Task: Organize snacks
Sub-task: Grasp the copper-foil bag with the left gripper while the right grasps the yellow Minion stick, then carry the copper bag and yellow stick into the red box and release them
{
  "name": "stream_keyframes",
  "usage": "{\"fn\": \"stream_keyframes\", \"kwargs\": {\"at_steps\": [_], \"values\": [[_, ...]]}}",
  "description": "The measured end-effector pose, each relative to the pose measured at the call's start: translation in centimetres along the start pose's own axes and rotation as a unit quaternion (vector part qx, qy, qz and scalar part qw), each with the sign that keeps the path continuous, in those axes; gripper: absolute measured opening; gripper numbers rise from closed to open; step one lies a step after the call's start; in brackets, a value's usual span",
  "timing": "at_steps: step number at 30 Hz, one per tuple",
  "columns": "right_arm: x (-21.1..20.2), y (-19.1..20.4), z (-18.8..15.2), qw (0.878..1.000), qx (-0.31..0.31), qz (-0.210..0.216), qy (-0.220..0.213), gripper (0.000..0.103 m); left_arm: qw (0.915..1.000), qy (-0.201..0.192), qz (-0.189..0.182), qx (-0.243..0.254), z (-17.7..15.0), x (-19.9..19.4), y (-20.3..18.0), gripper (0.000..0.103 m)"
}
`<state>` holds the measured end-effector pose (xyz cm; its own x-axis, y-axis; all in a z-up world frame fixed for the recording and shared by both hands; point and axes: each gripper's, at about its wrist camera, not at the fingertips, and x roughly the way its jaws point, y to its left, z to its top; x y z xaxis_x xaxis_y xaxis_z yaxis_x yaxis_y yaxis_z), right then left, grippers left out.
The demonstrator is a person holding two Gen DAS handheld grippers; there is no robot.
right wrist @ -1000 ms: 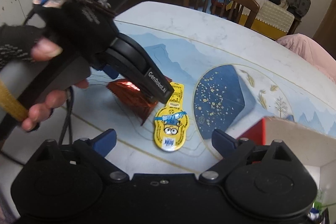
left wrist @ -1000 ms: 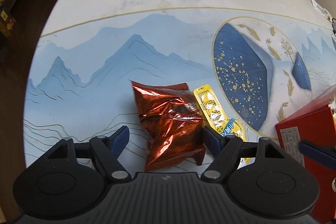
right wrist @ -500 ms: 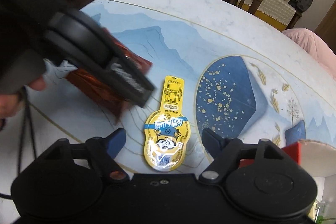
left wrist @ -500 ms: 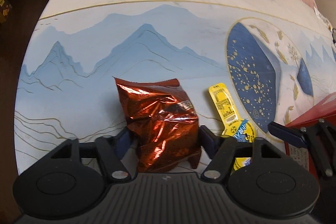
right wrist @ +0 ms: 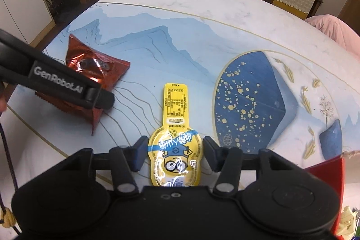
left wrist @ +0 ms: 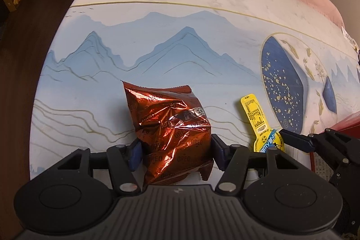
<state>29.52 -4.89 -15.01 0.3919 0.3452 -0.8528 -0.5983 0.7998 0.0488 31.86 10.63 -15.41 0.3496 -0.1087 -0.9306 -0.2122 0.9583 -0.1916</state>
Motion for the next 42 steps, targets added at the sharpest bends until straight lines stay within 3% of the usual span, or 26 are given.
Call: {"fn": "stream_keyframes", "kwargs": {"at_steps": [8,20,32,42], "values": [[-2.7,-0.2,-0.4,0.999,0.024,0.006,-0.022,0.051,0.9998,-0.017,-0.003,0.006,-1.4,-2.4,-0.5,0.060],[-11.7,-1.7,-2.3,0.995,0.071,0.027,-0.065,0.051,0.9982,-0.038,-0.042,0.021,-4.3,-8.6,-3.3,0.060],[-19.2,-6.1,-7.4,0.987,0.124,0.011,-0.107,0.052,0.9905,-0.066,-0.081,0.090,-8.2,-14.0,-10.6,0.060],[-21.4,-11.4,-11.6,0.979,0.166,-0.022,-0.117,0.052,0.9822,-0.066,-0.099,0.145,-9.7,-14.7,-18.1,0.060]]}}
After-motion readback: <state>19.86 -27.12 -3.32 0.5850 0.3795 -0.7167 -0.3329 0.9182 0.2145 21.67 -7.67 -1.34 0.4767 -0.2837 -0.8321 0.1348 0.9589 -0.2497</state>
